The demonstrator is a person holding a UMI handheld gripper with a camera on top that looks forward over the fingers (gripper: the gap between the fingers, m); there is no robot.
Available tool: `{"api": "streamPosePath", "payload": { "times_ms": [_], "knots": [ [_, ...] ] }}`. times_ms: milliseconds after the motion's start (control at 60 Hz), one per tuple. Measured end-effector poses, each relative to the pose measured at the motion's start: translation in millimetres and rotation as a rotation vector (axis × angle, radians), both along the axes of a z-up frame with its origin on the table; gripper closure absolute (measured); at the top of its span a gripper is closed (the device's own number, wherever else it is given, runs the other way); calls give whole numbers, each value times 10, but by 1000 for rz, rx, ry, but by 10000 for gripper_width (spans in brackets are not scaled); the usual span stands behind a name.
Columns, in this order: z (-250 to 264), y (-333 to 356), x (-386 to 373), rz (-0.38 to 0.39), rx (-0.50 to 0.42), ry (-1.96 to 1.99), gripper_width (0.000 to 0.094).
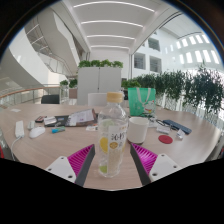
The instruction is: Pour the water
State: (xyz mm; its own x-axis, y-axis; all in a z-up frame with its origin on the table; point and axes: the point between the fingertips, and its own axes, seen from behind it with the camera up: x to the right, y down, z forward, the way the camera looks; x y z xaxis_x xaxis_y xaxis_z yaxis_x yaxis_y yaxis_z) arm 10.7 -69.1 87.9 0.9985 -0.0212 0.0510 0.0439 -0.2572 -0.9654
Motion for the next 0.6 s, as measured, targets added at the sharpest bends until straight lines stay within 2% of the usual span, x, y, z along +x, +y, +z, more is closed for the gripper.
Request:
{"api": "streamPosePath", "payload": {
  "times_ms": [133,167,200,300,350,433,467,483,550,600],
  "knots": [
    [-76,427,-30,25,42,51,179],
    [-98,509,-58,37,44,37,263],
    [-167,567,-59,44,31,23,392],
    [-110,615,-21,43,91,27,432],
    [-103,628,-9,42,103,30,485],
    [-148,663,-39,55,66,41,580],
    [-150,687,-54,62,51,46,583],
    [-160,695,-72,68,41,55,624],
    [-134,759,-177,103,-22,120,644],
    [-41,828,-321,134,-38,195,622]
  ]
}}
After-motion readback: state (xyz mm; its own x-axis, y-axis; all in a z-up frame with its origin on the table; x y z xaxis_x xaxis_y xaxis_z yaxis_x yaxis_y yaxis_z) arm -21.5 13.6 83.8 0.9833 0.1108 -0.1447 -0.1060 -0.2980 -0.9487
